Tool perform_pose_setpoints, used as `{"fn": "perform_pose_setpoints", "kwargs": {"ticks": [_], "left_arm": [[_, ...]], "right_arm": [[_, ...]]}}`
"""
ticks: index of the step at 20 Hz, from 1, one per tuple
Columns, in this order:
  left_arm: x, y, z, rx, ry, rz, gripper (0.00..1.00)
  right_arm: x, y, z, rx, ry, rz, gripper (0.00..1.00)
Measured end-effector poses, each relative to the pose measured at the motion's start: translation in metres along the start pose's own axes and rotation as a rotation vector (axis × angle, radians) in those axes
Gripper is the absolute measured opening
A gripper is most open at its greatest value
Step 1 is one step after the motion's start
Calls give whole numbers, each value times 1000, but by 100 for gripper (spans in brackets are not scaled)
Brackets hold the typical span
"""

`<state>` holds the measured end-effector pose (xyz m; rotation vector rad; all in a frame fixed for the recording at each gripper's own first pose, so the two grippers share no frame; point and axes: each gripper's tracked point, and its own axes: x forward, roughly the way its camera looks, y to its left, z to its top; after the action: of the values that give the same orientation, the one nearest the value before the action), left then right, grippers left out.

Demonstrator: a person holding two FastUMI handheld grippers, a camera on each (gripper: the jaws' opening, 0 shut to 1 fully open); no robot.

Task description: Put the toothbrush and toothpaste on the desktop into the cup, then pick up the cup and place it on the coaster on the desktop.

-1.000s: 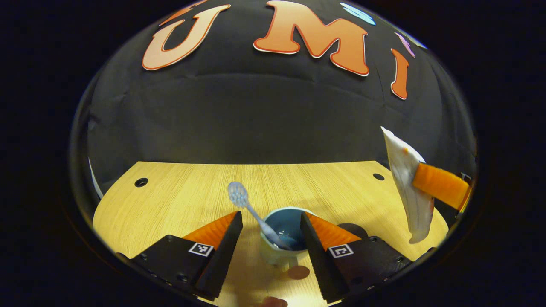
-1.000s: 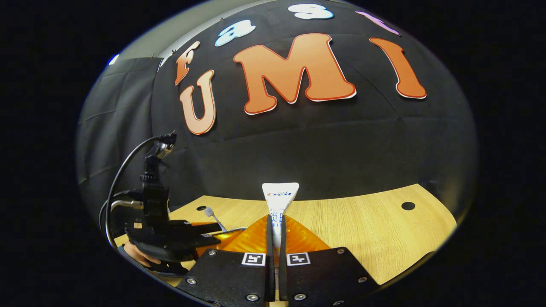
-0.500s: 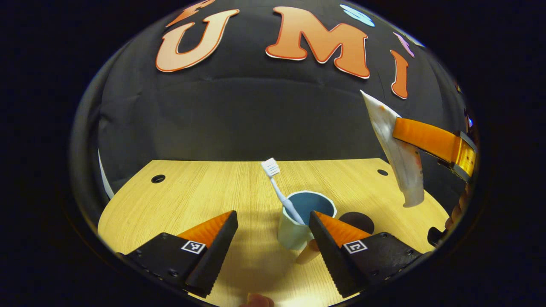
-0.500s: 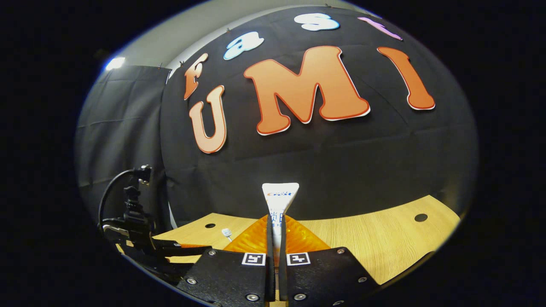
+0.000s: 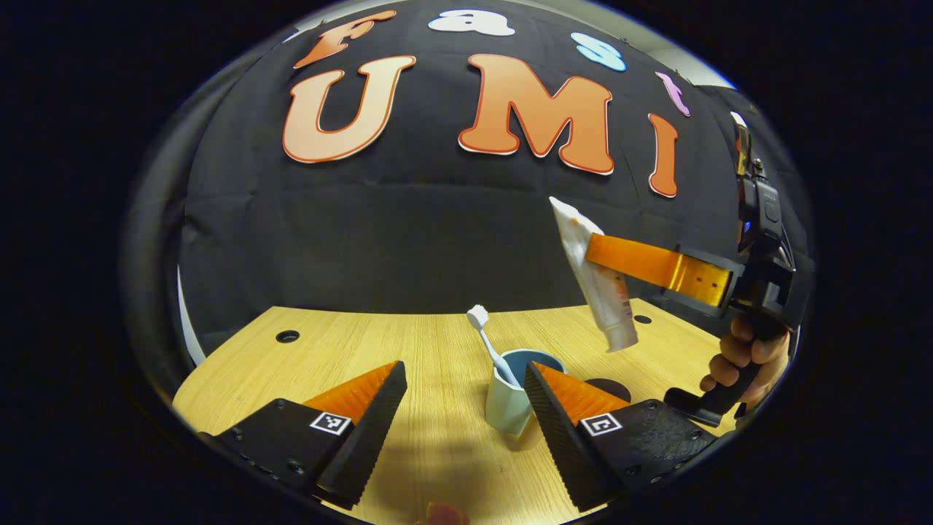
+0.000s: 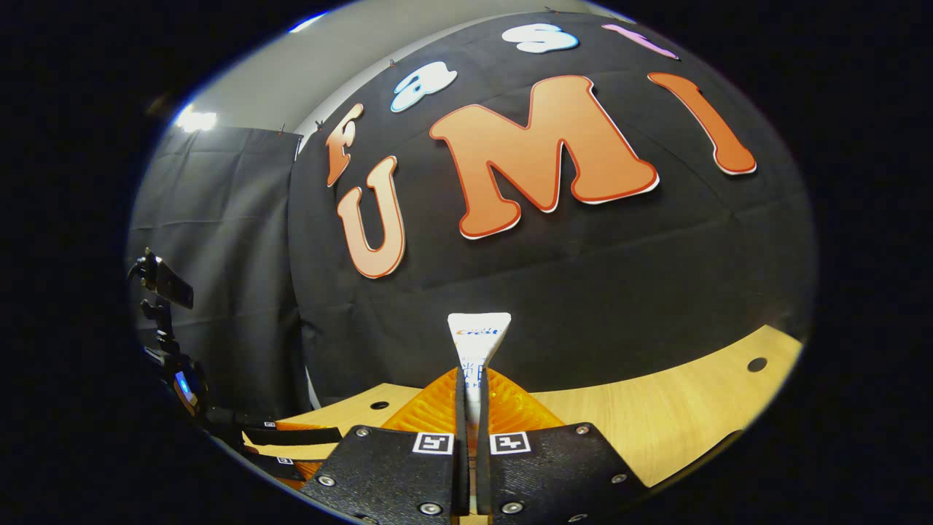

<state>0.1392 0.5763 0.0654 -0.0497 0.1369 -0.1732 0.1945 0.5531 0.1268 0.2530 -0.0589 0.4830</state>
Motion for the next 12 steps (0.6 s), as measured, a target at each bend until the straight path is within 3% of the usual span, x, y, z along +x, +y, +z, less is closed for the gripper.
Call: {"fn": "perform_pose_setpoints", "kwargs": {"ticks": [12], "left_arm": [[-33, 34, 13, -12, -77, 48, 98]], "right_arm": [[45, -4, -38, 67, 15, -14, 4]]}}
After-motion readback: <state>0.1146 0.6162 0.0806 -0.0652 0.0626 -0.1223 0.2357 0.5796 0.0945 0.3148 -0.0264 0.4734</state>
